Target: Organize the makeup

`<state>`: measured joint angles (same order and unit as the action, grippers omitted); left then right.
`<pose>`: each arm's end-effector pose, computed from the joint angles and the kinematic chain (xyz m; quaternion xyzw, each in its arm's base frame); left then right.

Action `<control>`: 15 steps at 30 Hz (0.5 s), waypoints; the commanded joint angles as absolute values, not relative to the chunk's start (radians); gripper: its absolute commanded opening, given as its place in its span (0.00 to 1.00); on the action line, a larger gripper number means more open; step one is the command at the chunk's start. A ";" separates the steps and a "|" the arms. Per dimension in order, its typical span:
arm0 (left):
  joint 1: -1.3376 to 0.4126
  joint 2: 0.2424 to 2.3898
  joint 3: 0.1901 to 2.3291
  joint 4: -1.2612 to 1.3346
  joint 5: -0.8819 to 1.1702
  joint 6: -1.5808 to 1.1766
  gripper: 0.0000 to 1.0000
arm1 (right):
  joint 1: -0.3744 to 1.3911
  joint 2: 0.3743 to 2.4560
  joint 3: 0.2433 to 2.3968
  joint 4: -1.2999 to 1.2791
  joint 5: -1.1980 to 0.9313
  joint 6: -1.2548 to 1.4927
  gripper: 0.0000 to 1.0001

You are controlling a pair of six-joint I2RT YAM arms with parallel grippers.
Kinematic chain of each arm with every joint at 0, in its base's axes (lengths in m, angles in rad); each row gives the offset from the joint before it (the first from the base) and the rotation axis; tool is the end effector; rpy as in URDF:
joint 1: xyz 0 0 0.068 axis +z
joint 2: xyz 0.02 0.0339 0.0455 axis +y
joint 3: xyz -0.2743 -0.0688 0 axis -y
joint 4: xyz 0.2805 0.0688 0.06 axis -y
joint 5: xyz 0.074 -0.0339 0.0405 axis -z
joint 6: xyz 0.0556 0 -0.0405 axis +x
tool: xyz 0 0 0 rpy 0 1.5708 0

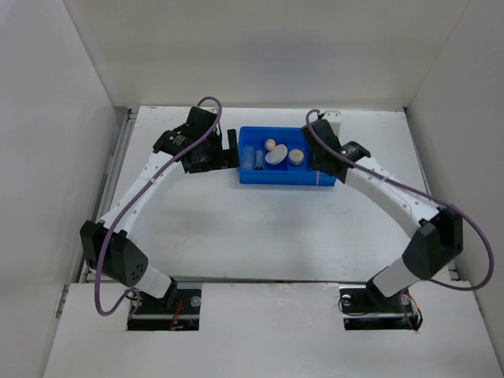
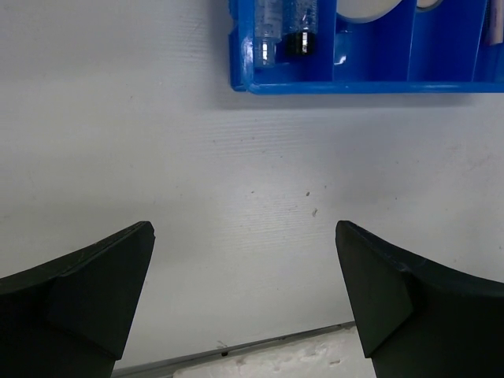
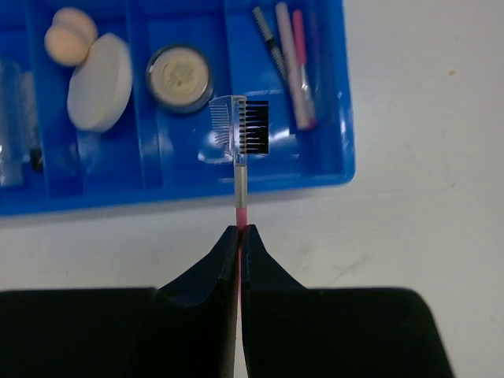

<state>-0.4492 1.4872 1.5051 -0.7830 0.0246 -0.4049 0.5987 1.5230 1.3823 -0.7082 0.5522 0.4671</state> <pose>0.3327 -0.1619 0.3621 0.0252 0.9195 -0.1727 0.3521 0.3247 0.1862 0.3165 0.0369 0.9045 -0.0471 0.4222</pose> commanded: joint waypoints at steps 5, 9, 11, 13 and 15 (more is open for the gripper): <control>-0.434 1.437 1.502 -0.804 0.009 -0.388 1.00 | 0.401 1.755 1.658 -0.555 0.513 0.324 0.04; -0.434 1.437 1.502 -0.804 0.009 -0.388 1.00 | 0.367 1.893 1.778 -0.555 0.502 0.298 0.04; -0.434 1.437 1.502 -0.804 0.009 -0.388 1.00 | 0.339 1.931 1.801 -0.555 0.485 0.288 0.04; -0.434 1.437 1.502 -0.804 0.009 -0.388 1.00 | 0.339 1.976 1.816 -0.555 0.474 0.288 0.04; -0.434 1.437 1.502 -0.813 0.009 -0.388 1.00 | 0.328 1.996 1.816 -0.555 0.474 0.288 0.04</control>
<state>-0.4370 1.4757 1.5047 -0.7952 0.0177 -0.4011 0.3367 1.9797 1.7737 -0.5755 0.4919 0.3111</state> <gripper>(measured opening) 0.997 0.056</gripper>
